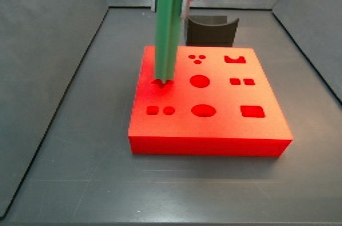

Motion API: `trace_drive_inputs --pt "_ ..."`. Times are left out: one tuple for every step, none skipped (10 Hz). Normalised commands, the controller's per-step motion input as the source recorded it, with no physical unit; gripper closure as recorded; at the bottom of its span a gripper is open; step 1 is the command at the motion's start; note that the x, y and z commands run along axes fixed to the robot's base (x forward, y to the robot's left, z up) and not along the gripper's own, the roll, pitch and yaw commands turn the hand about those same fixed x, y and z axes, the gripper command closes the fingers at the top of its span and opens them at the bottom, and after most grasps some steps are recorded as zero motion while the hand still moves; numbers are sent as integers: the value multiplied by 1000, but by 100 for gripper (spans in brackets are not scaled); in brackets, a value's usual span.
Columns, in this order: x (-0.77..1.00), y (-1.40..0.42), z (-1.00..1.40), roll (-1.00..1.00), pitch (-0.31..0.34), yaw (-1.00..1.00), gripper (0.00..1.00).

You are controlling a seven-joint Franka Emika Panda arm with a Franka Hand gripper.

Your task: Insert the star object.

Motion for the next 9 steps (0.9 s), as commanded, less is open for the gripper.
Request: trace_drive_inputs --pt "0 -91 3 -23 -20 151 100" --pt "0 -117 0 -79 -57 103 100" --pt "0 -123 -9 -107 -97 60 100" --pt "0 0 -260 -73 -131 0 100" --pt "0 20 -303 -37 -116 -17 100" --pt "0 49 -334 0 -89 0 100" --pt "0 0 -249 0 -63 0 100" --pt "0 31 -254 0 -63 0 100" --pt "0 0 -94 66 0 0 100"
